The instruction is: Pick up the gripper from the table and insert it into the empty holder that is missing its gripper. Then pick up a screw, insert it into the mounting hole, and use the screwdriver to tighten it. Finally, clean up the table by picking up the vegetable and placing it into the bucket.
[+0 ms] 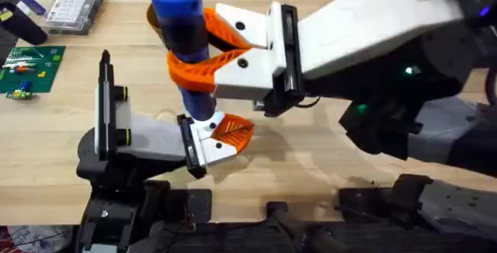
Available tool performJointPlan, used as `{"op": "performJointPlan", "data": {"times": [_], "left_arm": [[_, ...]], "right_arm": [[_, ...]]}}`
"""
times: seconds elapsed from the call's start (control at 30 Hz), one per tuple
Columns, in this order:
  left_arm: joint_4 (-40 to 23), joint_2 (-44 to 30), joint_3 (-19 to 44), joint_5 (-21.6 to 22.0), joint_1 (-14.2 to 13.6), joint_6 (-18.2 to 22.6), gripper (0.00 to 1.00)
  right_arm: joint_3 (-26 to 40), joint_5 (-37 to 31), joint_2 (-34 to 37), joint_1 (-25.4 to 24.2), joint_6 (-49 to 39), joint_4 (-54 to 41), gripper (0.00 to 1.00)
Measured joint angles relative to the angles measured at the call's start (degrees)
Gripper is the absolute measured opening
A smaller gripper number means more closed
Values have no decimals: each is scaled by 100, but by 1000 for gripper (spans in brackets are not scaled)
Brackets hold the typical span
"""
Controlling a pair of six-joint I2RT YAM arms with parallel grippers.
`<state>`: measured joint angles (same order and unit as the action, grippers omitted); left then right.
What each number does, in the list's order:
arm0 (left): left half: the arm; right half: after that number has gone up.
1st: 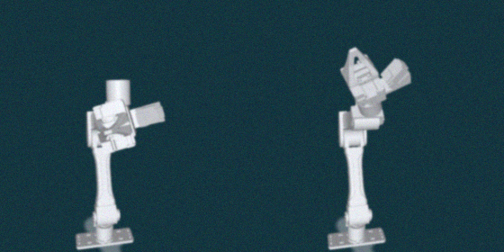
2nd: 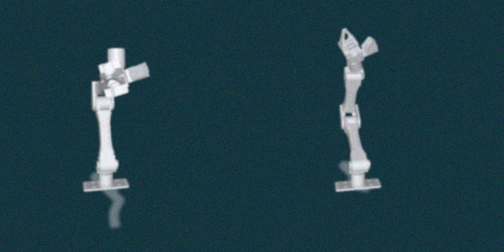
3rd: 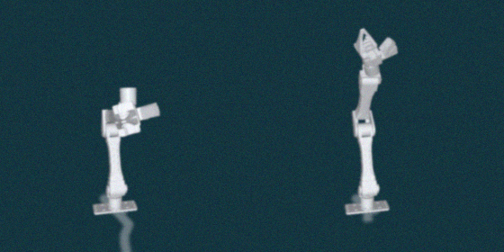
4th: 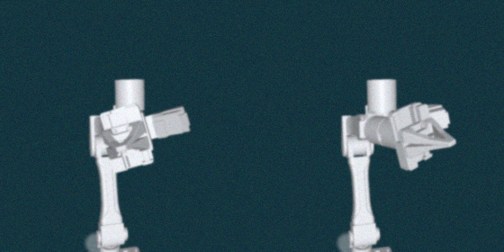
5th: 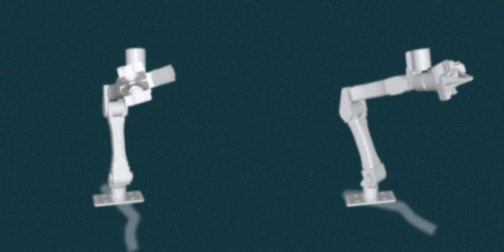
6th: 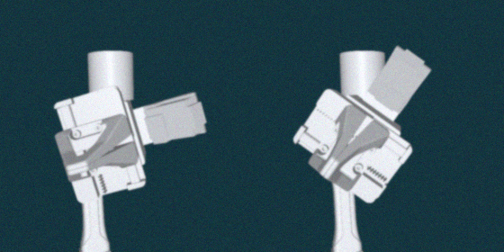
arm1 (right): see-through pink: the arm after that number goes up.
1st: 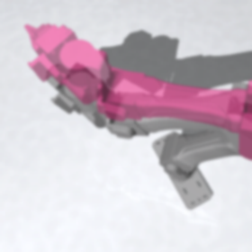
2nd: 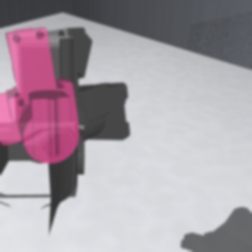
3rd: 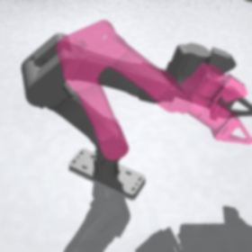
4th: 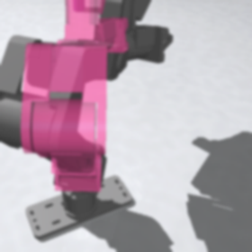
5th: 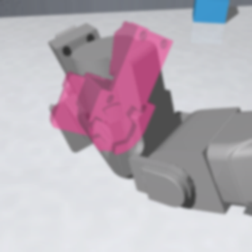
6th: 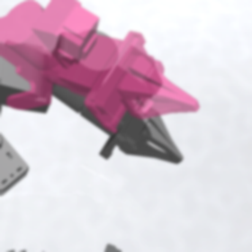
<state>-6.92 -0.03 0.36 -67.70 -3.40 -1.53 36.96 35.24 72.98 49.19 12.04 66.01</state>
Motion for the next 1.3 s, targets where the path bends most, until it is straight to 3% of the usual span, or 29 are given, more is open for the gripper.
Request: {"op": "performJointPlan", "data": {"times": [1.3], "left_arm": [[0,0,0,-1,0,0,10]], "right_arm": [[60,85,1,-138,155,-525,27]]}}
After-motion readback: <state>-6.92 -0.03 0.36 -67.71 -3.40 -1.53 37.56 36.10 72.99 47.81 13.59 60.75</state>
